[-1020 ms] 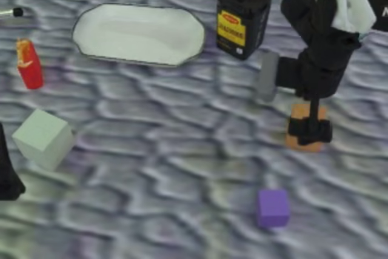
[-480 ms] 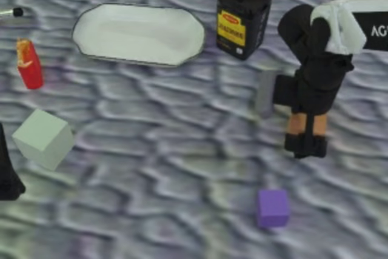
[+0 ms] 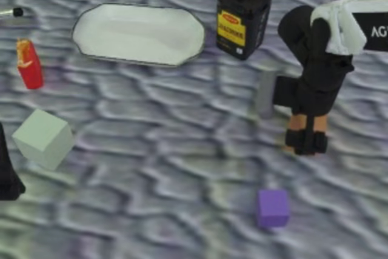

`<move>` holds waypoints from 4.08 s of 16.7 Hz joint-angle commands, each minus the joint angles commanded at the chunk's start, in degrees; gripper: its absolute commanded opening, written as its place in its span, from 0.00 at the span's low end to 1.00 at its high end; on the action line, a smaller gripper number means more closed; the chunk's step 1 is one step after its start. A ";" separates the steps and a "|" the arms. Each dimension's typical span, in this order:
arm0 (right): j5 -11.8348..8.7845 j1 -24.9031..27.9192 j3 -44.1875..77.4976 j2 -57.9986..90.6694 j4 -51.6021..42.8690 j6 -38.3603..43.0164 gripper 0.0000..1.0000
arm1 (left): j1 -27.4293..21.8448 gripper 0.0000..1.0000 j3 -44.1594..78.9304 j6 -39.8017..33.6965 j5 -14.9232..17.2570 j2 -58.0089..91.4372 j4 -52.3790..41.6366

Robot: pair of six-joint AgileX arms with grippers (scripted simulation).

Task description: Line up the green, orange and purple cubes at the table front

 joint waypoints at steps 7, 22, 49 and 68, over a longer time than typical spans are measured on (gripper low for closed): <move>0.00 0.00 0.00 0.00 0.00 0.00 0.00 | 0.00 1.00 0.00 0.00 0.00 0.00 0.00; -0.46 0.65 8.61 -6.03 -14.47 0.41 0.00 | 0.00 1.00 0.00 0.00 0.00 0.00 0.00; -0.29 28.80 -3.28 -10.99 -6.77 14.28 0.00 | 0.00 1.00 0.00 0.00 0.00 0.00 0.00; -0.27 28.68 -7.76 -9.21 -0.92 14.48 0.90 | 0.00 1.00 0.00 0.00 0.00 0.00 0.00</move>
